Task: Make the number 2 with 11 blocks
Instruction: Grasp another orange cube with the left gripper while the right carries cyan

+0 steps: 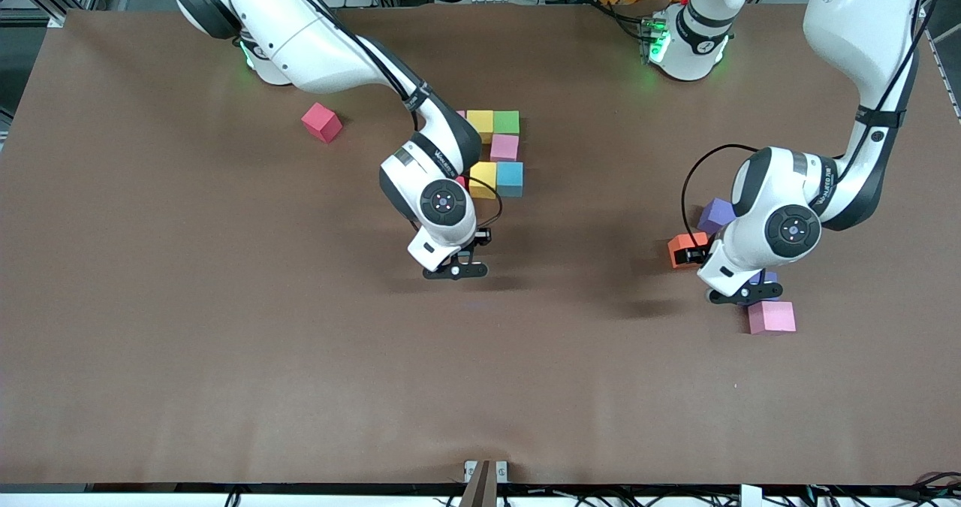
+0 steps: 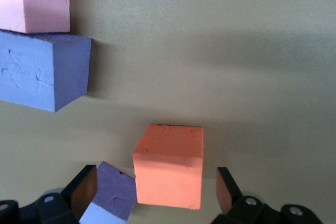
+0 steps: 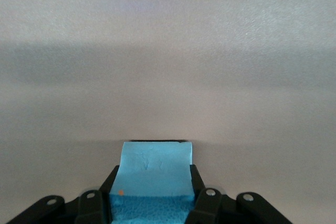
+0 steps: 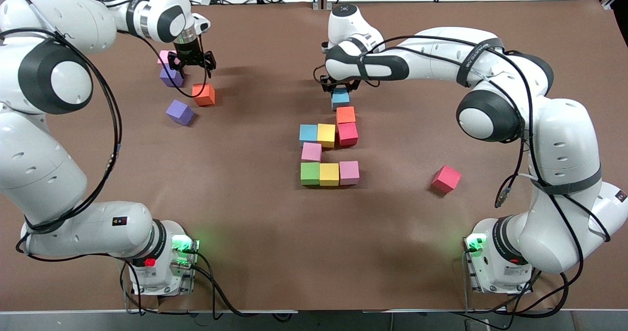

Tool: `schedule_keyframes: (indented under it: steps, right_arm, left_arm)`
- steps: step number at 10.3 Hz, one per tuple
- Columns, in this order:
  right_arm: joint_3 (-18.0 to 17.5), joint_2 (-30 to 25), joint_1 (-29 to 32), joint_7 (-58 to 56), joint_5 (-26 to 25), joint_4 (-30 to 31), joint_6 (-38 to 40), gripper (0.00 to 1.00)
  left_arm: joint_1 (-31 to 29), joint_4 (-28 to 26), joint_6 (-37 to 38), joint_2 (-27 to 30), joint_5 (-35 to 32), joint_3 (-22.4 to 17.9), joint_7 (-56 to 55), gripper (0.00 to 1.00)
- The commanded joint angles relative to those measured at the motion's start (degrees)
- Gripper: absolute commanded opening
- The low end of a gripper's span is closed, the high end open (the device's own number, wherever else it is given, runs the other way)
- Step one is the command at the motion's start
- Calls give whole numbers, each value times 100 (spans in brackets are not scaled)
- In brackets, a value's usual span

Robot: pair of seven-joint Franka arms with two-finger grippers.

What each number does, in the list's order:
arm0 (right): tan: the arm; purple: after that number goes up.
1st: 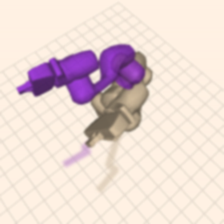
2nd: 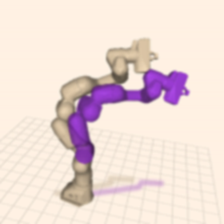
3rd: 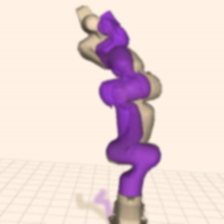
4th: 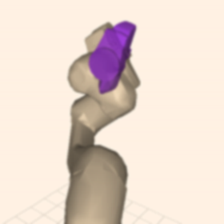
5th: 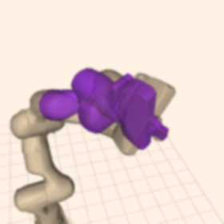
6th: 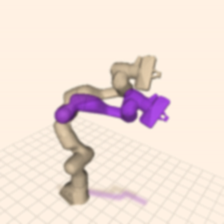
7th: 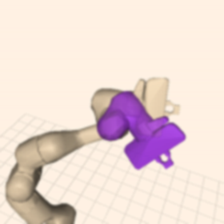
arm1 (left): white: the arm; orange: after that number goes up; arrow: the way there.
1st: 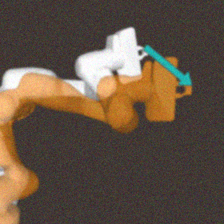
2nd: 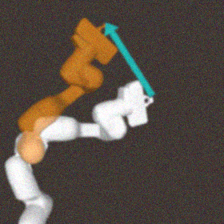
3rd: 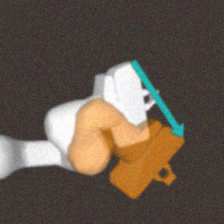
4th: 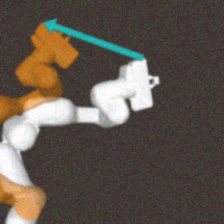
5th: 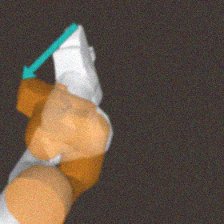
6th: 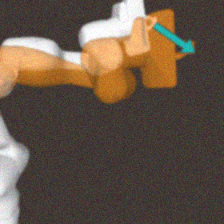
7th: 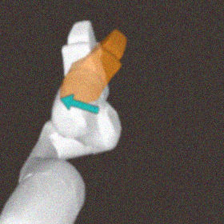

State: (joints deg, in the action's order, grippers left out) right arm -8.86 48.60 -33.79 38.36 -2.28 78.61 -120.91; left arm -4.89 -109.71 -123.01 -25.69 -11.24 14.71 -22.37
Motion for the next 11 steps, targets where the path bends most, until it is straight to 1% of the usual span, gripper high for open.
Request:
schedule_keyframes:
  steps: [1, 2, 3, 7, 11]
  right_arm:
    - [51, -70, -66, 146, -158, 216, -152, 0]
    - [51, -79, -66, 137, -167, 251, -152, 0]
    - [51, -131, -66, 137, -202, 321, -152, 0]
    - [43, -237, -66, 93, -220, 418, -109, 0]
    - [43, -307, -57, 58, -220, 427, -73, 0]
  left_arm:
    - [-607, -341, -276, 152, 17, 495, 49, 100]
    - [-784, -349, -284, 143, 17, 654, 49, 100]
    - [-820, -349, -276, 108, 17, 682, 49, 100]
    - [-829, -332, -302, 90, 131, 726, 57, 100]
    - [-821, -341, -416, -50, 131, 752, 57, 100]
